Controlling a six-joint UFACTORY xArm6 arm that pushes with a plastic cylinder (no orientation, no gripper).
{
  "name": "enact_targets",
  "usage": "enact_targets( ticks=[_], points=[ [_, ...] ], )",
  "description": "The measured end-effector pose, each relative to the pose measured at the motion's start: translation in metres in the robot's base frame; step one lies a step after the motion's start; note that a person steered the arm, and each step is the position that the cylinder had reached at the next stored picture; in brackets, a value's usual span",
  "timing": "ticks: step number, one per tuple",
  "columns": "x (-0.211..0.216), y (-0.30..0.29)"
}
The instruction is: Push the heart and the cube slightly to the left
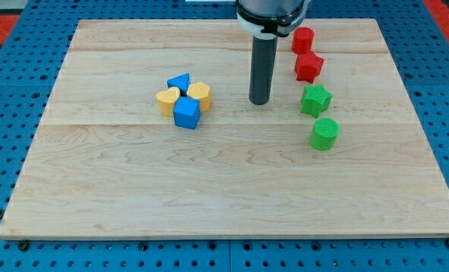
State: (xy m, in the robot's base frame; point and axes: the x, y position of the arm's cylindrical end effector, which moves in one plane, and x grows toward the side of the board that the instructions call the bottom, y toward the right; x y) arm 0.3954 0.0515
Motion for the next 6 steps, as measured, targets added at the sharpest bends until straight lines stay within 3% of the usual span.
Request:
enact_targets(
  ticks=[3,6],
  points=[
    [0.014,-0.002],
    [0.015,-0.162]
  ],
)
